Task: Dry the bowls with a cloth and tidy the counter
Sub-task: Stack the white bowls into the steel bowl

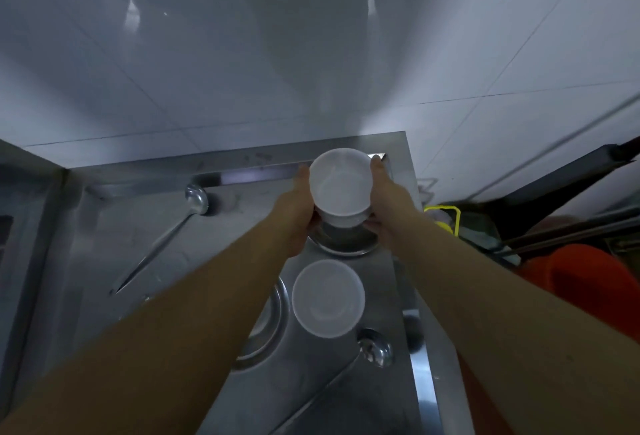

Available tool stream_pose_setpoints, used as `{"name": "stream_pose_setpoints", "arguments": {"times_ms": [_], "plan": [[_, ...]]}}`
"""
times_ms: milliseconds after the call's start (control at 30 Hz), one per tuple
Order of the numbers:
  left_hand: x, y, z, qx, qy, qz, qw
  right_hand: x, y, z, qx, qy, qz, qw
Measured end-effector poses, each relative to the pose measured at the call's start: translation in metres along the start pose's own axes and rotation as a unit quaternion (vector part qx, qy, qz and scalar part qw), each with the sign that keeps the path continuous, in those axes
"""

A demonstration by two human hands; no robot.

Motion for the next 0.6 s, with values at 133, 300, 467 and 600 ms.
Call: {"name": "stream_pose_setpoints", "arguments": {"times_ms": [133, 300, 467, 600], "plan": [[0.017, 0.003, 0.025, -0.015, 0.031, -0.009, 0.999, -0.009, -0.003, 0.016, -0.009, -0.012, 0.002, 1.000], [0.025, 0.001, 0.041, -0.019, 0.037, -0.008, 0.999, -0.017, -0.005, 0.032, -0.012, -0.016, 0.018, 1.000], [0.030, 0.003, 0.050, -0.037, 0.033, 0.007, 0.999, -0.025, -0.004, 0.040, -0.022, -0.006, 0.014, 1.000], [0.028, 0.007, 0.048, -0.041, 0.029, 0.010, 0.999, -0.016, 0.005, 0.035, -0.039, 0.033, -0.063, 0.997]]}}
Point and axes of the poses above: each hand's wrist, its own z-axis towards the middle knuckle, its own y-axis out of the back of the hand, x = y × z, the point moved 7 cm from there along z, towards the middle knuckle, and after that the axes turned 10 degrees about -z, right-handed, at the moved point
